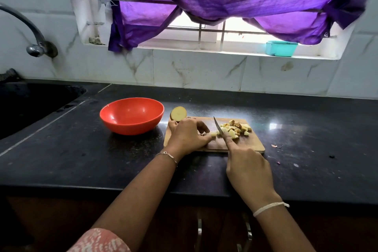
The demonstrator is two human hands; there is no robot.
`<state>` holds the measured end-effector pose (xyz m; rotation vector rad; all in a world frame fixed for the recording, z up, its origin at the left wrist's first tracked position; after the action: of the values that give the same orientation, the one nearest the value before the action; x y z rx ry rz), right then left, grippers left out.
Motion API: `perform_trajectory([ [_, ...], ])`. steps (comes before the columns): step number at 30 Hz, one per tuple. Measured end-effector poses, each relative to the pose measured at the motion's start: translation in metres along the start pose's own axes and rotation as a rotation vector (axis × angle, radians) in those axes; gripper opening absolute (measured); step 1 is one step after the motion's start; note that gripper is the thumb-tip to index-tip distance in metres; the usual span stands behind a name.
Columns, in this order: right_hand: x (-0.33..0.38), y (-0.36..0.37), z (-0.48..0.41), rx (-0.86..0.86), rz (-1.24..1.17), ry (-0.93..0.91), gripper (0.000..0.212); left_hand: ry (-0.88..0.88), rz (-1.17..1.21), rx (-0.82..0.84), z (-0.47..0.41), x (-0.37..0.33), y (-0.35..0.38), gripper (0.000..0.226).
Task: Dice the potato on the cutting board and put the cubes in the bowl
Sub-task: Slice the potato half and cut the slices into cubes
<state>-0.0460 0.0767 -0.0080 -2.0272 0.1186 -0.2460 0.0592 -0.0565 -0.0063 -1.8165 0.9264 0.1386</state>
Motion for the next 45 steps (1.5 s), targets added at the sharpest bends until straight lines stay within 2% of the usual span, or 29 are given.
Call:
perform_trajectory([
  [6,0.0,-0.006,0.017,0.019,0.009,-0.015,0.063,-0.008,-0.012,-0.009,-0.001,0.0,-0.001,0.03],
  [17,0.02,0.001,0.0,0.055,0.198,-0.108,0.059,-0.026,0.008,0.019,0.0,0.0,-0.002,0.024],
  [26,0.006,0.004,-0.002,0.019,0.072,-0.006,0.064,-0.04,0.013,0.017,0.0,0.002,-0.003,0.025],
  [40,0.019,0.007,-0.017,0.045,0.158,-0.093,0.064,-0.053,-0.007,0.058,-0.002,0.001,-0.001,0.02],
  [45,0.01,0.009,-0.015,0.043,0.045,-0.024,0.065,-0.091,0.032,0.027,-0.001,0.006,-0.003,0.027],
])
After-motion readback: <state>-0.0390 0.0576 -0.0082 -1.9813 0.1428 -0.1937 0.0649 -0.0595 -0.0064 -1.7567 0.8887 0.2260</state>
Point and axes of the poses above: each hand's wrist, its own z-axis away from the middle knuckle, its own y-axis out of the palm, x = y × z, the point moved 8 cm from there along -z, towards the middle knuckle, and after that the axes turned 1 degree about x, right-handed, at the moved point
